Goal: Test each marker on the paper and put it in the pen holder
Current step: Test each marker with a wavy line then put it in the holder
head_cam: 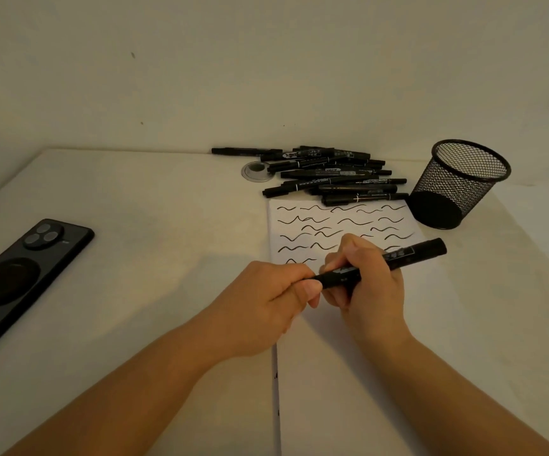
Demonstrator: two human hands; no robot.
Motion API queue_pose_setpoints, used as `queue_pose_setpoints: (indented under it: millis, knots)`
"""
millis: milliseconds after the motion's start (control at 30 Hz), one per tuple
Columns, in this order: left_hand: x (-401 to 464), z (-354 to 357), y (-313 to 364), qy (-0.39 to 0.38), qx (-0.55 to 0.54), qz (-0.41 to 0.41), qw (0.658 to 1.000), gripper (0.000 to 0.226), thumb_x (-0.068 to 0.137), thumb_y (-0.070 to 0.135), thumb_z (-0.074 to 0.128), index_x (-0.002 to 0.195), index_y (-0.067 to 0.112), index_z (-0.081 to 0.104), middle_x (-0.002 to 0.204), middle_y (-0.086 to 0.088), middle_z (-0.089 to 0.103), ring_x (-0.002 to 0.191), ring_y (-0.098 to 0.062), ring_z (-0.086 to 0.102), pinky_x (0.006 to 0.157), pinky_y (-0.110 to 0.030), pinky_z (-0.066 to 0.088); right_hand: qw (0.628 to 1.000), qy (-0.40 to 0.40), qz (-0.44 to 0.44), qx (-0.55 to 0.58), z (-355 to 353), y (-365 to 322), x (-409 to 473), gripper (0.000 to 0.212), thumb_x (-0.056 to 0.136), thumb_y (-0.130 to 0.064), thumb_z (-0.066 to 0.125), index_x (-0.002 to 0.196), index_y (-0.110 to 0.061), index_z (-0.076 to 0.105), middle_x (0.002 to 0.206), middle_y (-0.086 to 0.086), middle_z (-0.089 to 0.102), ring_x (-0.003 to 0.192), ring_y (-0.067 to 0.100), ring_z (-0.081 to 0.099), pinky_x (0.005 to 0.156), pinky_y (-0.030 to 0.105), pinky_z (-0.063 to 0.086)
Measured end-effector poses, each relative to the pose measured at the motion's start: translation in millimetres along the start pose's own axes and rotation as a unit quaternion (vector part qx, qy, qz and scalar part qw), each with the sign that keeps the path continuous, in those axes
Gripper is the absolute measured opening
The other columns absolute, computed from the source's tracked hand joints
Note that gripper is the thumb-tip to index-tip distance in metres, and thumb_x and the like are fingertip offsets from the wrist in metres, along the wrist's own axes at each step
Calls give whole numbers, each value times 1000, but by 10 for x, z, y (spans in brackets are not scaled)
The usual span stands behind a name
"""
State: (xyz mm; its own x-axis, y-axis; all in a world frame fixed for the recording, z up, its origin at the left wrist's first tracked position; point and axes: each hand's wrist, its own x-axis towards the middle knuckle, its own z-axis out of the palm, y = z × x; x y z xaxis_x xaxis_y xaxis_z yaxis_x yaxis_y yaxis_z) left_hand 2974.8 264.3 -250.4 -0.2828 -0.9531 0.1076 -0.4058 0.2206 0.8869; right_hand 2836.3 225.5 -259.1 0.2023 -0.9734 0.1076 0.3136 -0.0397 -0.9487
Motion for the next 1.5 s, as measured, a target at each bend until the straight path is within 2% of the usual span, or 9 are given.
queue_pose_setpoints:
  millis: [233, 367, 433, 533, 667, 767, 933, 1167, 1500]
  knots:
    - [26, -46, -5, 1, -17, -9, 1000, 25, 94, 25, 46, 79, 36, 61, 53, 18, 58, 48, 3, 51, 53, -5, 36, 997, -38, -32, -65, -34, -109, 46, 28, 78, -16, 42, 51, -13, 47, 44, -4, 47, 38, 8, 40, 38, 17, 33]
    - [69, -174, -40, 80, 0, -19, 997, 23, 90, 21, 53, 80, 38, 64, 62, 19, 64, 55, 3, 58, 55, -6, 39, 998, 42, 10, -34, -171, -248, 145, 31, 85, -19, 57, 54, -23, 60, 56, -6, 58, 52, 8, 51, 48, 19, 43]
    - [89, -257, -50, 118, 31, -31, 992, 24, 89, 22, 55, 76, 40, 62, 63, 20, 65, 56, 3, 58, 56, -5, 39, 987, 68, -18, -145, -293, -355, 202, 26, 85, -19, 59, 60, -26, 62, 60, -11, 61, 57, 2, 54, 55, 16, 46]
    - [158, -342, 23, 131, 127, -30, 983, 20, 89, 30, 53, 75, 43, 57, 64, 21, 64, 60, 1, 60, 58, -10, 42, 895, -6, -127, -427, -379, -476, 231, 10, 80, -24, 65, 73, -30, 63, 65, -19, 60, 68, -2, 55, 62, 8, 41]
    - [337, -337, 212, 139, 370, 35, 918, 21, 91, 45, 41, 92, 33, 59, 75, 14, 60, 65, -8, 53, 58, -23, 37, 690, -86, -278, -662, -350, -538, 257, 22, 72, -30, 75, 91, -20, 71, 75, -8, 68, 70, 12, 57, 68, 25, 38]
    - [470, -274, 373, 148, 422, 103, 889, 34, 91, 50, 39, 97, 25, 62, 84, 8, 66, 67, -16, 59, 56, -27, 39, 657, -96, -329, -671, -344, -611, 324, 23, 68, -26, 80, 88, -17, 71, 70, -4, 69, 63, 18, 60, 59, 30, 43]
    - [847, -402, 459, 176, 381, 80, 904, 30, 88, 53, 39, 91, 32, 60, 75, 14, 58, 65, -9, 50, 54, -25, 32, 696, -11, -282, -660, -467, -886, 568, 18, 78, -25, 71, 94, -18, 67, 74, 1, 68, 67, 25, 60, 56, 29, 39]
    - [1524, -661, -108, 52, 490, -55, 869, 31, 96, 27, 40, 126, 23, 48, 122, -1, 54, 110, -21, 49, 86, -39, 46, 849, 176, -214, -451, -901, -1286, 998, 21, 88, -14, 58, 97, -27, 46, 84, -19, 60, 77, 0, 60, 59, 13, 40]
    - [1823, -670, -408, 43, 498, -92, 861, 26, 93, 34, 45, 114, 26, 57, 109, -1, 60, 99, -20, 55, 80, -35, 48, 848, 246, -126, -452, -1310, -1033, 1069, 37, 86, -13, 59, 114, -26, 38, 88, -4, 56, 67, 13, 59, 54, 31, 49]
